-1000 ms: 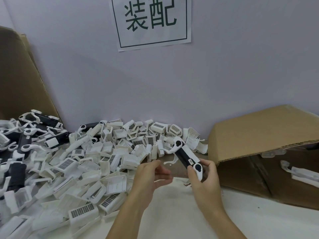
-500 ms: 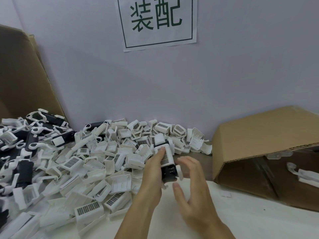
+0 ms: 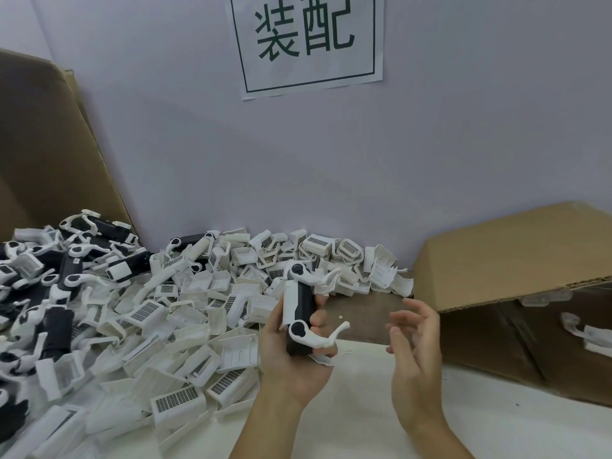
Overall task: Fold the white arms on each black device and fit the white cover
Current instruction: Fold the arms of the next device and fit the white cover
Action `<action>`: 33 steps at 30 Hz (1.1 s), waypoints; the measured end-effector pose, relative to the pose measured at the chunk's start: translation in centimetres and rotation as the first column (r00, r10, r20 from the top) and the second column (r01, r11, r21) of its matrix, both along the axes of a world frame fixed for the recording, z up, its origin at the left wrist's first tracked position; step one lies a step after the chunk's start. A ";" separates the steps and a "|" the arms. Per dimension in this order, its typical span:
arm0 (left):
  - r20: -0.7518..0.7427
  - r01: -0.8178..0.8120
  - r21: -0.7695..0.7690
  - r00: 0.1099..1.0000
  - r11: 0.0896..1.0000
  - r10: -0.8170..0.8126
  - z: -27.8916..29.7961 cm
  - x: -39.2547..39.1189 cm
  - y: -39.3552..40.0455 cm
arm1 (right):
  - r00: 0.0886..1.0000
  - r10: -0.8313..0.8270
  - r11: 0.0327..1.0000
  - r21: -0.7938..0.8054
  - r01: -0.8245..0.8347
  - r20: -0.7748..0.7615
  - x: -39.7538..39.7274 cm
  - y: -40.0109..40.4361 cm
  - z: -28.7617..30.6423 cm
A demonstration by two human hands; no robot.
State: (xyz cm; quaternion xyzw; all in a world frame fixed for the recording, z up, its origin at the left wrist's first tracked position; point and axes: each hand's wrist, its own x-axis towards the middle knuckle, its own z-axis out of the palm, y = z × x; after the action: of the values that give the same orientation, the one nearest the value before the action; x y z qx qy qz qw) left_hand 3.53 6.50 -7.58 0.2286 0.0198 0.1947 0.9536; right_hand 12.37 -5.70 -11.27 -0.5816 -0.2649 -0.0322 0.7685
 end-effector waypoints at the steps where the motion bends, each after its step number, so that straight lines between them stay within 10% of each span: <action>1: -0.016 -0.004 0.022 1.000 1.000 0.004 0.2 -0.1 0.0 | 1.000 0.000 1.000 -0.003 0.000 -0.006 0.1 0.0 0.0; 7: -0.098 -0.176 0.258 0.973 0.950 0.207 3.0 -0.3 0.1 | 0.999 0.037 0.999 -0.024 -0.037 -0.017 0.1 0.0 -0.1; 11: -0.009 -0.278 0.716 0.914 0.641 0.407 4.1 -0.5 0.5 | 0.999 0.040 0.999 -0.036 -0.041 -0.025 0.1 0.0 -0.1; 17: 0.060 -0.280 0.845 0.896 0.455 0.439 4.1 -0.8 0.2 | 0.999 0.025 0.998 -0.058 -0.026 -0.019 0.2 0.0 -0.2; 28: -0.356 -0.086 0.788 0.744 0.610 0.565 3.2 0.9 -0.5 | 0.971 0.206 0.936 -0.314 -0.158 0.125 -0.9 0.3 0.0; 33: -0.412 0.002 0.569 0.866 0.822 0.283 3.9 1.4 -1.5 | 0.967 0.164 0.899 -0.434 -0.064 0.197 -1.3 1.3 1.1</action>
State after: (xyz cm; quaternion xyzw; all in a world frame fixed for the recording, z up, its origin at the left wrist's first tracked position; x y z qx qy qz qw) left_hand 4.98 5.02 -3.68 0.5323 0.2151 0.2012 0.7937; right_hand 11.06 -4.38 -10.14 -0.7103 -0.3858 0.0046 0.5888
